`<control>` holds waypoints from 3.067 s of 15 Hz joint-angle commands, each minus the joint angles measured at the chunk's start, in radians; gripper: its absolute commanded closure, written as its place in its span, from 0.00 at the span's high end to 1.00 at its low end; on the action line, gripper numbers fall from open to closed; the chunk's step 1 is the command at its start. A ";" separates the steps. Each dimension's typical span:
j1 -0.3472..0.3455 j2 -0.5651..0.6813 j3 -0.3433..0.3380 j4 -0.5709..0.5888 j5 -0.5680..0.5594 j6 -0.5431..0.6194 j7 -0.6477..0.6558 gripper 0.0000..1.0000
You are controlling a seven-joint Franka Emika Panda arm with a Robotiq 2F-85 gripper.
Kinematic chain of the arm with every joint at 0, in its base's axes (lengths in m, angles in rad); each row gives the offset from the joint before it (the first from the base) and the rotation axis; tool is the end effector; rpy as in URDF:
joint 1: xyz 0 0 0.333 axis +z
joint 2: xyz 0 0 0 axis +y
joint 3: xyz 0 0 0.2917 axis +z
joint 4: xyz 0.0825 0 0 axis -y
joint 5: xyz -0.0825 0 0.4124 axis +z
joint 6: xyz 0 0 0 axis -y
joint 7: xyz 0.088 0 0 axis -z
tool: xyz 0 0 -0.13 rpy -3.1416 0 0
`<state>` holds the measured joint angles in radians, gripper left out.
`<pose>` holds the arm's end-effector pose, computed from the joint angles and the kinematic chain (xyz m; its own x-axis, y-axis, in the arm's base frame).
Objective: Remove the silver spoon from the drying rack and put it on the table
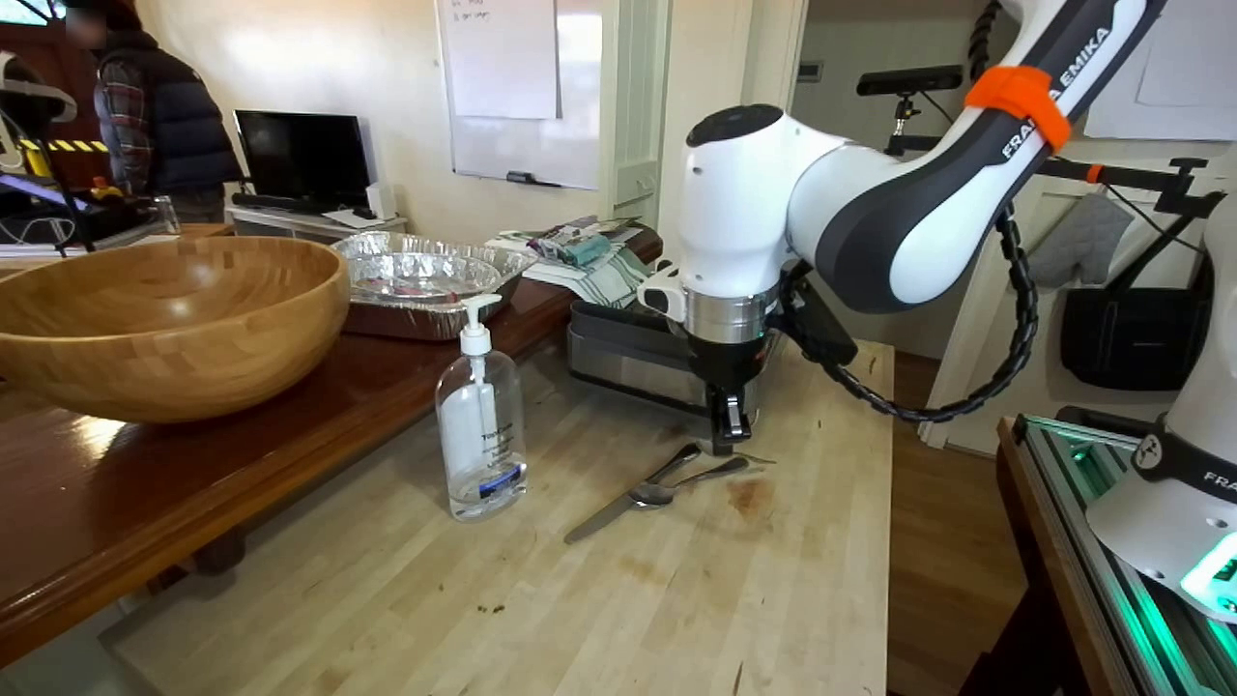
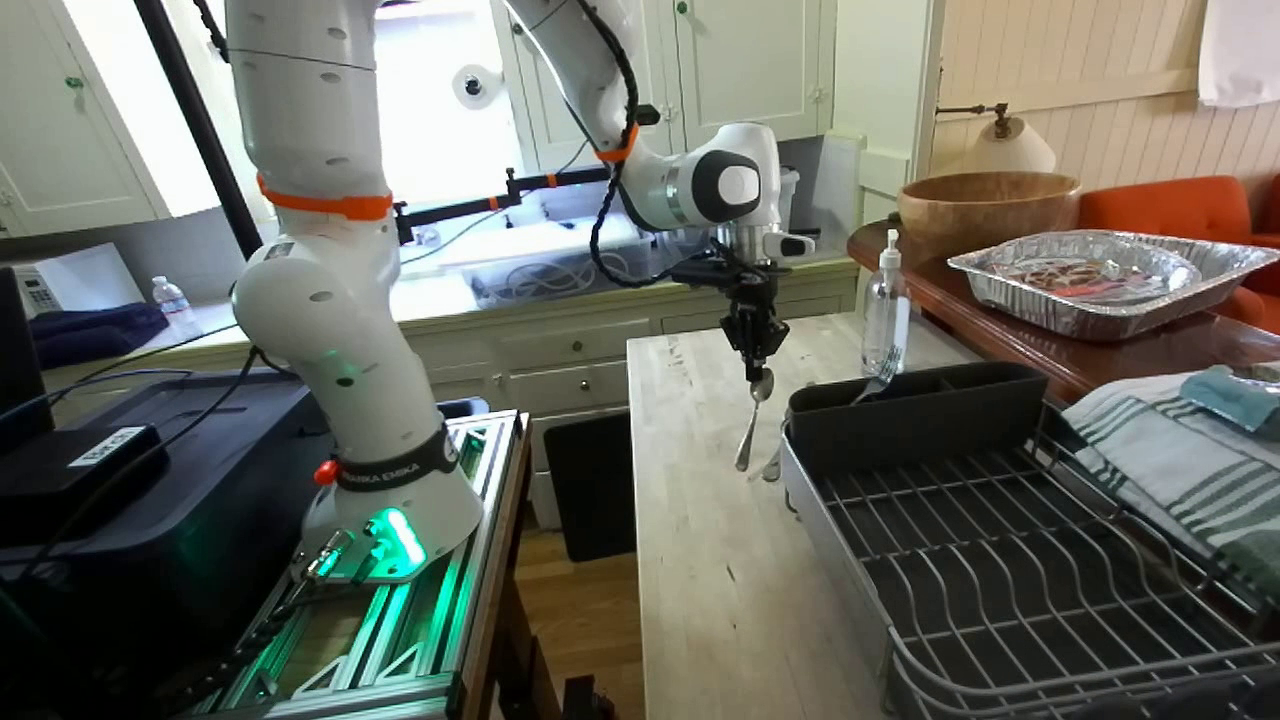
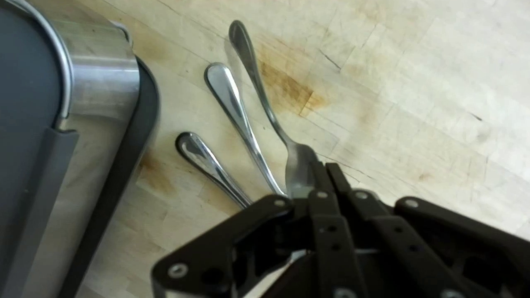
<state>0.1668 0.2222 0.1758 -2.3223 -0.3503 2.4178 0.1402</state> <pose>0.4881 0.1712 0.1669 0.8867 0.4476 -0.1154 0.4618 -0.8695 0.1754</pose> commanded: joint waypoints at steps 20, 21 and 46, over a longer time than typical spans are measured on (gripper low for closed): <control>0.116 0.238 -0.135 0.133 -0.099 0.137 0.043 0.01; 0.120 0.243 -0.138 0.137 -0.102 0.137 0.045 0.01; 0.160 0.176 -0.165 0.148 -0.096 0.104 0.168 1.00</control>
<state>0.3051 0.4416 0.0248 -2.1606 -0.4548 2.5328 0.2361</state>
